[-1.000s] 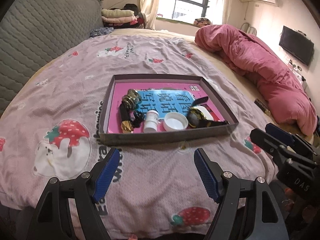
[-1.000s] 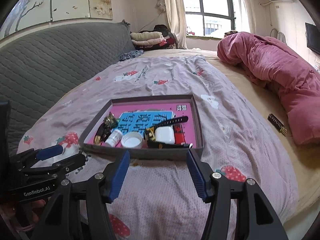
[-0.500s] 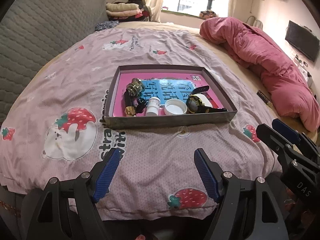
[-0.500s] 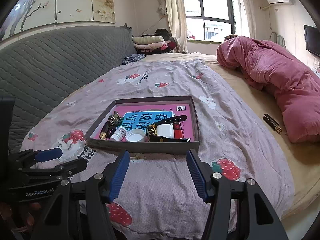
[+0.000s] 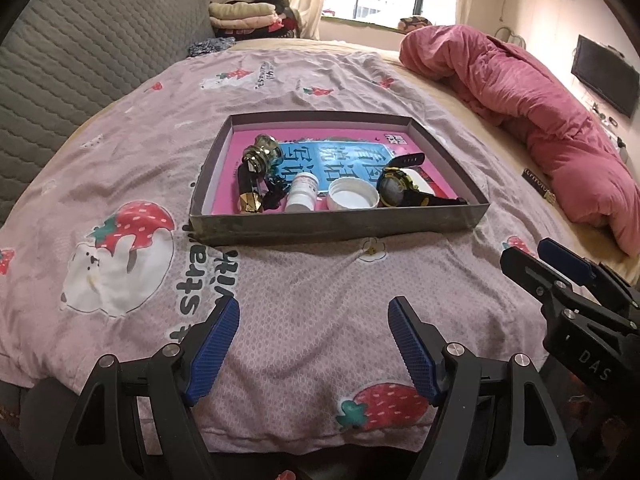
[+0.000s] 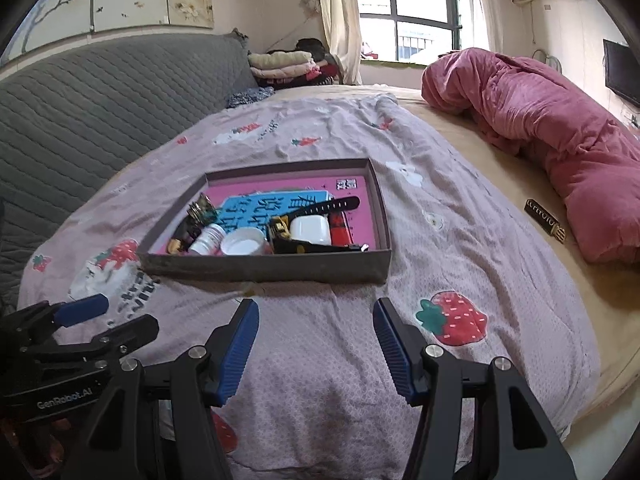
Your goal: Organize rigid objects
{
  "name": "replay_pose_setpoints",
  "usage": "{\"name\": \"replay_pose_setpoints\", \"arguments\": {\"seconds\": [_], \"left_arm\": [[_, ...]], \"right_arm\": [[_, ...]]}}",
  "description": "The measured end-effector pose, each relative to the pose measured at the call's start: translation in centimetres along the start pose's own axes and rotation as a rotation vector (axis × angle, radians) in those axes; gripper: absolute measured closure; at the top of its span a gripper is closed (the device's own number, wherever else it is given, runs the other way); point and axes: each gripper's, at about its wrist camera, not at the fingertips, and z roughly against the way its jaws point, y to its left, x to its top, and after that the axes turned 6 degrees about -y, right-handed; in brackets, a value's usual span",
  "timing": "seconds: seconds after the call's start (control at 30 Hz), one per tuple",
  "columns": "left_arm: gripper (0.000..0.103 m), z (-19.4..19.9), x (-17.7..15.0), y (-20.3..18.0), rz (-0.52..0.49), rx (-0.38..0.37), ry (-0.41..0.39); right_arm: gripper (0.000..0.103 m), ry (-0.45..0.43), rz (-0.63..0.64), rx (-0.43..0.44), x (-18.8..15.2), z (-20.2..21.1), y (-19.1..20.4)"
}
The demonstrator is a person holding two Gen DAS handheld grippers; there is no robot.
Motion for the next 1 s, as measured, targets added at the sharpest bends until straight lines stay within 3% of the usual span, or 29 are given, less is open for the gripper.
{"name": "replay_pose_setpoints", "arguments": {"seconds": [0.53, 1.0], "left_arm": [[0.025, -3.3, -0.1, 1.5, 0.024, 0.040, 0.028], [0.025, -3.0, 0.0, 1.7, 0.019, 0.041, 0.020]], "right_arm": [[0.044, 0.040, 0.028, -0.001, -0.7, -2.4, 0.6], [0.044, 0.046, 0.059, 0.000, -1.0, -2.3, 1.5]]}}
